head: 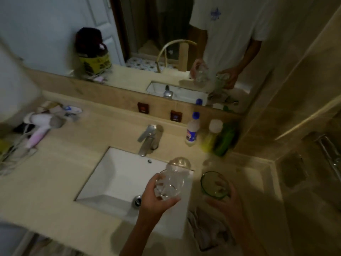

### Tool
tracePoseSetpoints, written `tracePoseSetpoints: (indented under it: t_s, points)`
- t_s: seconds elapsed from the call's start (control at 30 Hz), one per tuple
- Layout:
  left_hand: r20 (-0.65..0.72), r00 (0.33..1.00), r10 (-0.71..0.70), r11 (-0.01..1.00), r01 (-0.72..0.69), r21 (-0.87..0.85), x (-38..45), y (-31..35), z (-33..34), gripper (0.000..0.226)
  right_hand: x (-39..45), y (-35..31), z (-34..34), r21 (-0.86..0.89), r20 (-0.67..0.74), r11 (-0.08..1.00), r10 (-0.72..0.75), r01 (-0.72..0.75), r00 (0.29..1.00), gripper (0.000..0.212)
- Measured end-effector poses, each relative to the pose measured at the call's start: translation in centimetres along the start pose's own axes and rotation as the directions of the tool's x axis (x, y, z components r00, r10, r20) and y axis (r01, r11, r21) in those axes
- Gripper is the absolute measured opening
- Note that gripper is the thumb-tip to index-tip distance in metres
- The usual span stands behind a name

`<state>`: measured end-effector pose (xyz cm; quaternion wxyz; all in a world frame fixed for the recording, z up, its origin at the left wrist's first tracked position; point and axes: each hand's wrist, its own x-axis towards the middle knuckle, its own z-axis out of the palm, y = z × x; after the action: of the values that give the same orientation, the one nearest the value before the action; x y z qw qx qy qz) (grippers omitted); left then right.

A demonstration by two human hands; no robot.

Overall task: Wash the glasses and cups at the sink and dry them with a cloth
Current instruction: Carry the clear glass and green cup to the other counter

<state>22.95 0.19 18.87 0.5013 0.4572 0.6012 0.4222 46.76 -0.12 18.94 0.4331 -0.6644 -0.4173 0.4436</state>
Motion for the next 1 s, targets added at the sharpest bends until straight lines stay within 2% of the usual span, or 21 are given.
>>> tracePoseSetpoints:
  t_s: [0.1,0.23,0.4,0.6,0.8,1.0]
  points:
    - [-0.079,0.996,0.032,0.999,-0.035,-0.039,-1.6,0.3,-4.0,0.075,-1.9,-1.6,3.4,0.087,0.134,0.996,-0.001,-0.011,0.991,0.079]
    - [-0.142,0.987,0.072,0.996,-0.079,-0.041,-3.3,0.2,-10.2,0.075,-4.7,-3.4,8.8,0.141,0.218,0.99,-0.025,-0.006,0.976,0.087]
    - [-0.181,0.978,0.099,0.994,-0.107,-0.036,-5.3,0.0,-19.1,0.083,-8.6,-5.9,16.7,0.094,0.24,0.993,-0.098,0.078,0.966,0.09]
    - [-0.224,0.967,0.122,0.992,-0.128,-0.014,-6.2,-1.0,-29.5,0.075,-12.3,-7.9,25.8,0.059,0.249,0.994,-0.101,0.089,0.963,0.093]
    - [-0.235,0.964,0.127,0.99,-0.137,-0.03,-4.7,-1.2,-36.2,0.075,-13.0,-10.1,32.5,0.053,0.296,0.992,-0.123,0.113,0.947,0.089]
    - [-0.237,0.963,0.132,0.989,-0.142,-0.027,0.5,-1.4,-40.5,0.072,-9.6,-11.6,37.9,0.048,0.285,0.992,-0.124,0.115,0.951,0.089]
